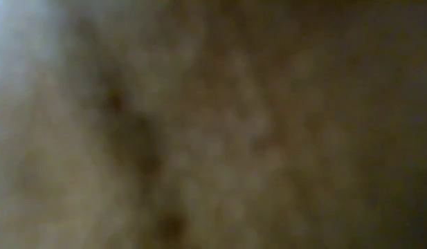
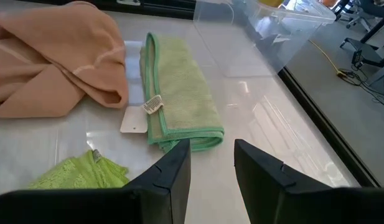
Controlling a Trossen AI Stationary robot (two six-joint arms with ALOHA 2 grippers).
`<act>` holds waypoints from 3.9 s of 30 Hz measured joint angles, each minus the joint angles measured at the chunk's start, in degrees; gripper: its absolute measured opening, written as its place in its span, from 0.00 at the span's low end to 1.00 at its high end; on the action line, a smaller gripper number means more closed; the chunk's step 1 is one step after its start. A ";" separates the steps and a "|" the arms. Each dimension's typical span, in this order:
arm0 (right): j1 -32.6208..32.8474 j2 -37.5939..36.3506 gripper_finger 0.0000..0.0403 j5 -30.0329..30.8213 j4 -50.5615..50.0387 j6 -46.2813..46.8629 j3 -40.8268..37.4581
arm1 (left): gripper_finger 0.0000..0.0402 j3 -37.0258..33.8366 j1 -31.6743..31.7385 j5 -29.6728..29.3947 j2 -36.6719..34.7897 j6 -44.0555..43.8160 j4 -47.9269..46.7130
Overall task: Sort towels by color in basket
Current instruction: Put the top dark yellow microfiber cloth into the left transparent bin, then put the top light green microfiber cloth into the right transparent bin
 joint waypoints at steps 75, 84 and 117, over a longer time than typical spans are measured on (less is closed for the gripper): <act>-11.40 42.13 0.61 -24.24 -5.62 -4.87 38.74 | 0.34 -7.25 -47.06 -15.91 -6.38 -5.15 7.66; -11.78 44.09 0.19 -19.39 -12.51 -3.15 41.57 | 0.34 -7.25 -47.33 -15.79 -6.39 -9.63 3.60; 2.37 -24.99 0.06 23.76 -69.11 47.98 15.04 | 0.34 -27.34 -49.76 -8.27 -6.26 6.07 43.95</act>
